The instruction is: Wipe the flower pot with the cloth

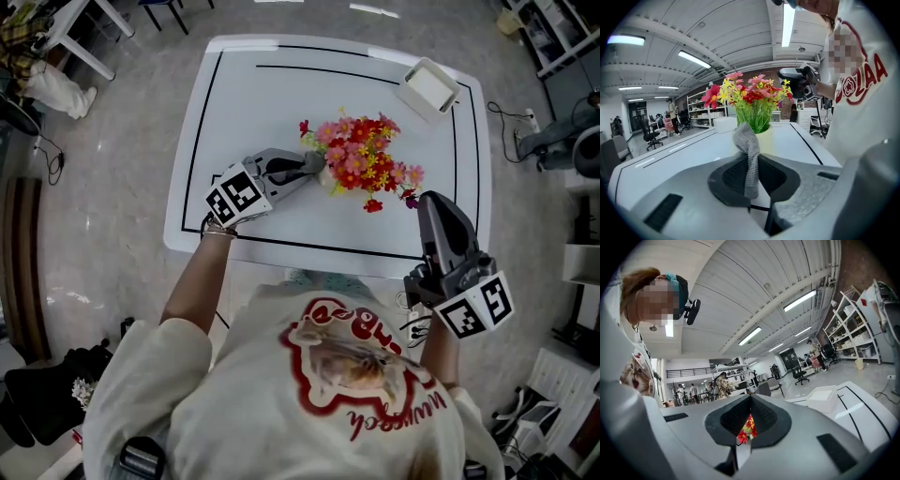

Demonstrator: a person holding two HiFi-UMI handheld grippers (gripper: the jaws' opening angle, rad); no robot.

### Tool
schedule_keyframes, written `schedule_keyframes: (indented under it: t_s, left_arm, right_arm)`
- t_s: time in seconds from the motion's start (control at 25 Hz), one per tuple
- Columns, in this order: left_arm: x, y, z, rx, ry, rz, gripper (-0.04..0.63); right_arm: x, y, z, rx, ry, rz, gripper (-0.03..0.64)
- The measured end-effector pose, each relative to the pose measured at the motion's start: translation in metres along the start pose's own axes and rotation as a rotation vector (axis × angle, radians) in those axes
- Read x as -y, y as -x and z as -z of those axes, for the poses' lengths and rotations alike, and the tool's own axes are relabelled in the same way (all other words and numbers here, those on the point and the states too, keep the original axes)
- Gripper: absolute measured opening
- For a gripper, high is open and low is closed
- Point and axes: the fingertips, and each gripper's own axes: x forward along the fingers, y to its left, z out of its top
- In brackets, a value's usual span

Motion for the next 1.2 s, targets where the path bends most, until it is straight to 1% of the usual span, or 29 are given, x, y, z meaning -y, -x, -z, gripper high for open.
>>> schedule_keyframes:
  t_s: [0.44, 0.8, 1.2]
  left_arm:
    - [0.016, 0.002, -0.005, 0.004, -0.007, 0.015, 0.046]
    - [0.032, -0.003, -0.004, -0.029, -0.046, 0.051, 0.046]
    - [0.042, -0.007, -0.007, -0.033, -0.055, 0.069, 0.046]
  right_arm:
    - [-0.005, 0.005, 0.001, 0.004, 0.001, 0.003, -0.001]
    - [-0.012, 0.005, 0.004, 0.004, -0.001, -0.004, 0.0]
    - [-0.012, 0.011, 0.005, 0.004, -0.004, 0.007, -0.001]
